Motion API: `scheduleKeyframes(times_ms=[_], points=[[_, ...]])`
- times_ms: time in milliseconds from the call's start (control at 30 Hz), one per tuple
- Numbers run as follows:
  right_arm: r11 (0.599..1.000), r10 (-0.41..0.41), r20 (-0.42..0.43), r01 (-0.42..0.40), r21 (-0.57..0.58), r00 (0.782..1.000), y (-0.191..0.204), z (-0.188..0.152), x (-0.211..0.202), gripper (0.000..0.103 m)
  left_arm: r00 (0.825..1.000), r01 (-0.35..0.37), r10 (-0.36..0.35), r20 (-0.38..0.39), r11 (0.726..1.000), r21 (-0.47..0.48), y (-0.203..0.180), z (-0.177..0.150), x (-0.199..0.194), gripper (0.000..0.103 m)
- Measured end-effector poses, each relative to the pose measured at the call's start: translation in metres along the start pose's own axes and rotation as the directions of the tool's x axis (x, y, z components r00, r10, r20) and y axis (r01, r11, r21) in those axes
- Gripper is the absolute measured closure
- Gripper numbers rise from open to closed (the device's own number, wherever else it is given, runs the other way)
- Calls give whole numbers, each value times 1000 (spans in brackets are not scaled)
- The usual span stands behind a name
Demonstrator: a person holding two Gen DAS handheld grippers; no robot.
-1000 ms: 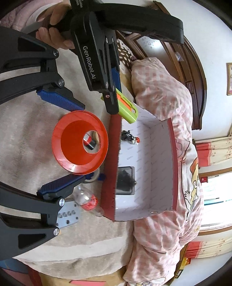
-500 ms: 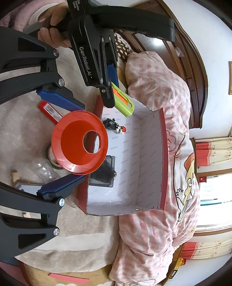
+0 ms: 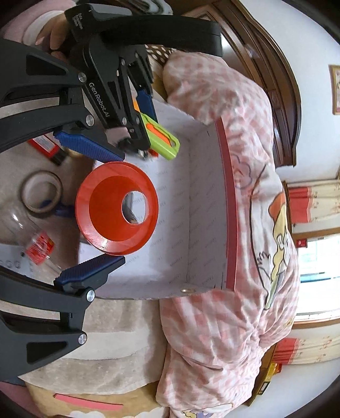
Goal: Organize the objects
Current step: 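Lower the green toy into the box with the left tool while the right tool places the cone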
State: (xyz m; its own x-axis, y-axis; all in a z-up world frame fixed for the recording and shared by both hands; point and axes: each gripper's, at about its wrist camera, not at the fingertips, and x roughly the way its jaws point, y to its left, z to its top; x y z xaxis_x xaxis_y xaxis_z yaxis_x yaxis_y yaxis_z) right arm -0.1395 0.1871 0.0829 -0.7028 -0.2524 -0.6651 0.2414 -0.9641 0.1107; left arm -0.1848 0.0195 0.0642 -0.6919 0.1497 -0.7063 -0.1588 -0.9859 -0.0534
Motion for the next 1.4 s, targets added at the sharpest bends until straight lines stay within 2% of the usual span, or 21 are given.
scheduleKeyframes(times_ms=[133,467,600,733,833,967,1167,1400], points=[[999,-40,6,40,3,999,-4,4,12,31,1000,-5,5,-19,1000,-15,2,1,14,64],[998,-66,12,66,24,998,-7,12,32,31,1000,-18,18,-2,1000,16,-7,6,26,64],[996,-88,5,88,30,996,-7,9,43,31,1000,-21,21,-18,1000,13,-8,5,34,64],[995,-91,-9,91,38,996,-7,6,52,31,999,-6,5,-48,1000,-26,-2,2,42,54],[995,-101,20,101,27,995,-6,4,52,31,999,-1,-2,-37,998,-70,3,1,41,48],[995,-96,43,95,32,994,-6,2,51,30,1000,5,-8,-31,996,-88,4,-1,37,48],[995,-93,83,89,48,992,-7,3,43,24,1000,-15,16,17,998,-57,-1,-5,19,48],[997,-67,127,61,51,990,-6,3,34,23,1000,-2,3,7,998,-63,-2,-14,9,47]])
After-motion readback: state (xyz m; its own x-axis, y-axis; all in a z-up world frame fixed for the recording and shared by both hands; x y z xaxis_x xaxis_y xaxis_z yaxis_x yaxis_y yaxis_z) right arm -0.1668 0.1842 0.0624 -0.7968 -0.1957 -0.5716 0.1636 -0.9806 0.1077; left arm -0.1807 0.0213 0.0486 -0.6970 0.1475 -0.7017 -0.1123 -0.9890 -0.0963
